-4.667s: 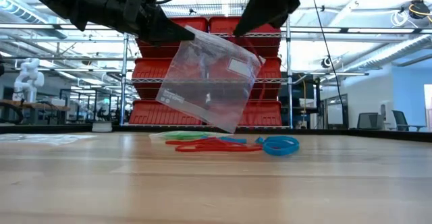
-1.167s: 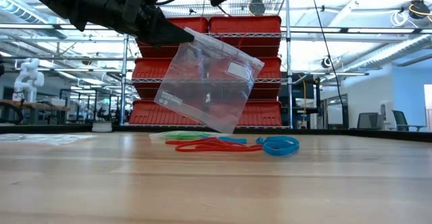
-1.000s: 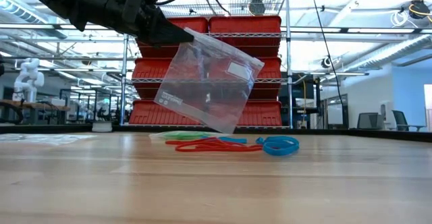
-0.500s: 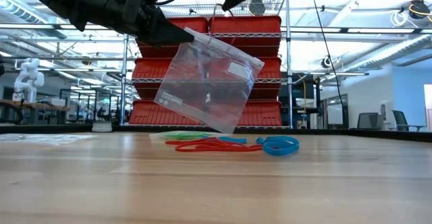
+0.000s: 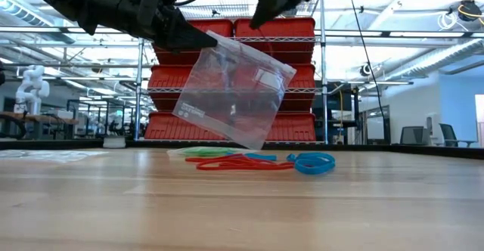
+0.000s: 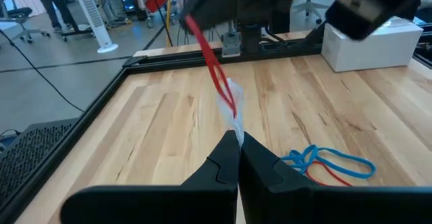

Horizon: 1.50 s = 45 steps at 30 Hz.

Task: Sort rubber bands
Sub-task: Put the red rubber band into the bottom right transparent zip bag, then put the top red rubber band into the bottom right transparent zip bag

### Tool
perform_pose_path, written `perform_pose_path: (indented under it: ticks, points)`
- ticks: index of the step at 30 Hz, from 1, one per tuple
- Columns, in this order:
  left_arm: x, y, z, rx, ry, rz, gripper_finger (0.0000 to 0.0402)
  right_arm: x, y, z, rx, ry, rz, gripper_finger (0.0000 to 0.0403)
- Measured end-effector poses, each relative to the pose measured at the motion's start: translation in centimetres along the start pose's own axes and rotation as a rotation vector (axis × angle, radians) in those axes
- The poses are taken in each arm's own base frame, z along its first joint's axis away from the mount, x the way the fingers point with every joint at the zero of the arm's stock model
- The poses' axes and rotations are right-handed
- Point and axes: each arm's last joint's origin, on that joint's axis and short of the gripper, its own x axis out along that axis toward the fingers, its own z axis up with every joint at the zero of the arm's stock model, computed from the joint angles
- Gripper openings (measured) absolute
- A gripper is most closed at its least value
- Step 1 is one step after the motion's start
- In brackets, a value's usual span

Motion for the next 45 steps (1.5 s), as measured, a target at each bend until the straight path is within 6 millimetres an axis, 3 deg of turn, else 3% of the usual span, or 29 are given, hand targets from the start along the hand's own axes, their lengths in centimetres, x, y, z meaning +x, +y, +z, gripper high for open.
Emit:
perform_pose_path:
  ticks: [9,28,40,45]
  points:
    - [0.0,0.0,0.0,0.000,-0.001,0.000,0.0002,0.2,1.3,-1.5,-0.008,0.015,0.100,0.0000]
    - [0.0,0.0,0.0,-0.001,0.001,0.000,0.0002,2.3,0.1,-1.6,-0.002,0.082,0.347,0.0006]
    - [0.0,0.0,0.0,0.000,0.001,0.000,0.0002,2.1,0.0,-1.1,-0.057,0.030,0.353,0.0140]
    - [0.0,0.0,0.0,0.000,0.001,0.000,0.0002,1.0,-1.2,-0.4,-0.028,-0.007,0.354,0.0181]
